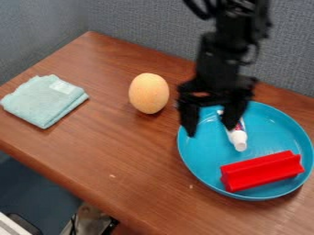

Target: Move the toothpaste from the blue plate to the cloth on the left side of the table

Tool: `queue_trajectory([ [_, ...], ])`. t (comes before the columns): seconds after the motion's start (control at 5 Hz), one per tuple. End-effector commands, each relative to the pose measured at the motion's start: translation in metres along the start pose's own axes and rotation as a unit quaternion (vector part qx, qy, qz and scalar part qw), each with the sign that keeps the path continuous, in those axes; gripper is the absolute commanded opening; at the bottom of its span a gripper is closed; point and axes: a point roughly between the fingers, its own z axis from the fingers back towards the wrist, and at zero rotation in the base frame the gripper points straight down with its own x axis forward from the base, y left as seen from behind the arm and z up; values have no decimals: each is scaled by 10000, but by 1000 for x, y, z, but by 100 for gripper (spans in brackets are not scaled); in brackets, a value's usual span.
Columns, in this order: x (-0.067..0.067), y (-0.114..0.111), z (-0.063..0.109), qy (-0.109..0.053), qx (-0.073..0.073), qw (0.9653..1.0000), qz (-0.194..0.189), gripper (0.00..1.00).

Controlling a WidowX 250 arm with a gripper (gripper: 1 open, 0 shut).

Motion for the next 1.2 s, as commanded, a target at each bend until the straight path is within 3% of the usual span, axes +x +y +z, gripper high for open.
queue_trajectory([
  [0.0,-8,-18,10,28,-387,9991,-159,100],
  [0.2,-5,-23,7,138,-551,9984,-67,100],
  [1.0,9,-29,-8,276,-793,9958,369,100],
])
